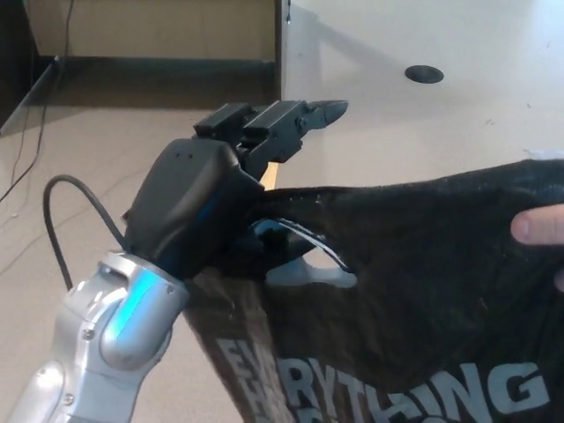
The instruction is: A person is holding a plastic bag and the robot extends its left hand to grab the bag by hooking its thumb into the holes at the top and brings its hand down by its side. Then it extends its arm again to hand the plastic bag back to the person.
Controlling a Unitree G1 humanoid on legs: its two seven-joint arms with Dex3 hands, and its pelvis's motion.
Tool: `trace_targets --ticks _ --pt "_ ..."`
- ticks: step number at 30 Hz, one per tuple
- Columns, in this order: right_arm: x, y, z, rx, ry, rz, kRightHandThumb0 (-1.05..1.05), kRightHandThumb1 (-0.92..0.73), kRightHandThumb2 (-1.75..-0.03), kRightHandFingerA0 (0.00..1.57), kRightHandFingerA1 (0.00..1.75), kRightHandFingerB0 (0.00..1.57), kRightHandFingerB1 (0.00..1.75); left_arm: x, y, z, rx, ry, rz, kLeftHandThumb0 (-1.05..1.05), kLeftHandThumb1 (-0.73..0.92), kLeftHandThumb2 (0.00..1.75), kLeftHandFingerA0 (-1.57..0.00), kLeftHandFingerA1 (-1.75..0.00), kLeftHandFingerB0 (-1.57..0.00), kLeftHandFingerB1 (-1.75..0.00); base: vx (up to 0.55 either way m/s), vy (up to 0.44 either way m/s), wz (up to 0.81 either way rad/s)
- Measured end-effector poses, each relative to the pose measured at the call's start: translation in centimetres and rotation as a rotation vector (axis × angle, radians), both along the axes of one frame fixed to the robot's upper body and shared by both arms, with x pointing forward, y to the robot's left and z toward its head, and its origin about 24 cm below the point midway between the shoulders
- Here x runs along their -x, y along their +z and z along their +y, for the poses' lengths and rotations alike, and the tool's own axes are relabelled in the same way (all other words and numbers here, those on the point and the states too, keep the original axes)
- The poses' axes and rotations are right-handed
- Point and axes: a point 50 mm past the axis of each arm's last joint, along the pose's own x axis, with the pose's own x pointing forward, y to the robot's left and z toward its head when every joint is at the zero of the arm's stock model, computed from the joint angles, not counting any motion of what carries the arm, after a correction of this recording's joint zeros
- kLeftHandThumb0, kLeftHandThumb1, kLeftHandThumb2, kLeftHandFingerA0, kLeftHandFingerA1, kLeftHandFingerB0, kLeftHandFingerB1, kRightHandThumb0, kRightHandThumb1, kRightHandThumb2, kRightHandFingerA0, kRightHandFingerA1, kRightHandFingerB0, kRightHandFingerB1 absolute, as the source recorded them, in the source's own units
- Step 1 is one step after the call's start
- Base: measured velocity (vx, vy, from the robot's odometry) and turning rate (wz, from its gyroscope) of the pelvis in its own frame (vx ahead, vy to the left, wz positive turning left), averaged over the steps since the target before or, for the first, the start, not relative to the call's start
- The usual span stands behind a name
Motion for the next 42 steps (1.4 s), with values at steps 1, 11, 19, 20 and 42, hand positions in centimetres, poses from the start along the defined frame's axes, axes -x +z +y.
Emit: trace_targets --ticks 1,11,19,20,42 --pt "0.0 0.0 0.0 0.000 0.000 0.000 -0.39 -0.70 -0.61 0.74 0.45 0.30 0.31 -0.2 -0.1 -0.1 0.016 0.007 -0.008 -0.48 0.51 0.84 -0.42 -0.53 -0.32 -0.46 0.00 0.000 0.00" --pt "0.0 -0.1 0.1 0.000 0.006 0.004 -0.48 -0.59 -0.79 0.70 0.58 0.27 0.41 -0.7 -0.6 -1.0 0.098 0.019 -0.101 -0.14 0.75 0.64 -0.99 -1.57 -0.80 -0.52 0.00 0.000 0.00" --pt "-0.4 -0.1 0.4 0.002 0.028 0.005 -0.40 -0.74 -0.62 0.74 0.44 0.30 0.30 -0.7 -0.5 -1.7 0.148 0.027 -0.201 -0.03 0.54 1.03 -1.20 -1.35 -0.78 -1.08 0.00 0.000 0.00" --pt "-0.4 -0.1 0.4 0.002 0.029 0.006 -0.40 -0.73 -0.63 0.73 0.44 0.30 0.30 -0.7 -0.5 -1.8 0.153 0.028 -0.210 -0.02 0.53 1.04 -1.22 -1.37 -0.80 -1.09 0.00 0.000 0.00" --pt "-0.7 -0.2 0.5 0.010 0.036 0.021 -0.38 -0.72 -0.62 0.73 0.44 0.33 0.31 -0.8 -0.6 0.4 0.221 0.110 -0.382 -0.15 0.70 0.62 -0.83 -1.73 -0.63 -1.46 0.00 0.000 0.00"
